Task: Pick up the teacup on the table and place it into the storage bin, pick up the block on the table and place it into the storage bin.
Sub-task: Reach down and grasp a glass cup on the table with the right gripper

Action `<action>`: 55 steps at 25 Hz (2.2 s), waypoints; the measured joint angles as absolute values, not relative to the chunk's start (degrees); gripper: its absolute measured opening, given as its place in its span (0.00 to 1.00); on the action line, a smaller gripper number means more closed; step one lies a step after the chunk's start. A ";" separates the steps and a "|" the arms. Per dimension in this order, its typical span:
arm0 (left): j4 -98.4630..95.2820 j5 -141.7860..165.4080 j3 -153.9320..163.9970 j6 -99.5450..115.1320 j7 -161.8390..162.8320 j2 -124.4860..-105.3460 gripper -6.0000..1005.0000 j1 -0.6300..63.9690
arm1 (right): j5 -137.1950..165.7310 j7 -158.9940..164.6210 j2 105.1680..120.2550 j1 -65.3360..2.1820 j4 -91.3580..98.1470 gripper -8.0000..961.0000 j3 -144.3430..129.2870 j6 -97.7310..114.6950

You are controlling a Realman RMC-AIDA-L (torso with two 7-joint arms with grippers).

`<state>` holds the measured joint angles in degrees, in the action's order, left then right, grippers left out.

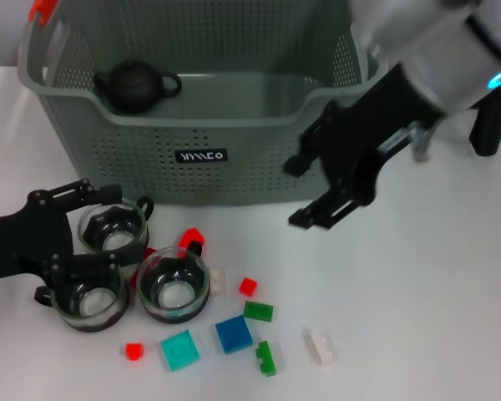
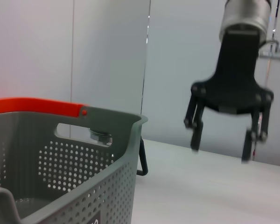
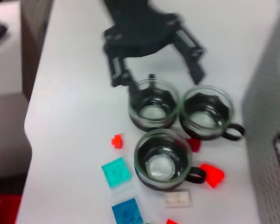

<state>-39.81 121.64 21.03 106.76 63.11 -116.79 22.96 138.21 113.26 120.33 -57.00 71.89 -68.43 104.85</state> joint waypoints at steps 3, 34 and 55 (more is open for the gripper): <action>-39.81 121.34 20.14 106.77 63.16 -116.82 0.90 22.65 | 135.91 111.35 120.36 -55.82 70.01 0.71 -76.53 99.12; -38.69 123.36 16.65 107.39 65.25 -115.13 0.90 20.74 | 122.87 100.50 120.94 -57.54 57.41 0.70 -105.54 74.23; -38.41 123.66 16.25 106.89 65.19 -114.95 0.90 20.48 | 124.56 99.63 121.57 -57.26 56.75 0.70 -119.88 58.49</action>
<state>-38.41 123.66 16.25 106.89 65.19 -114.95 20.48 124.56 99.63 121.57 -57.26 56.75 -119.88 58.49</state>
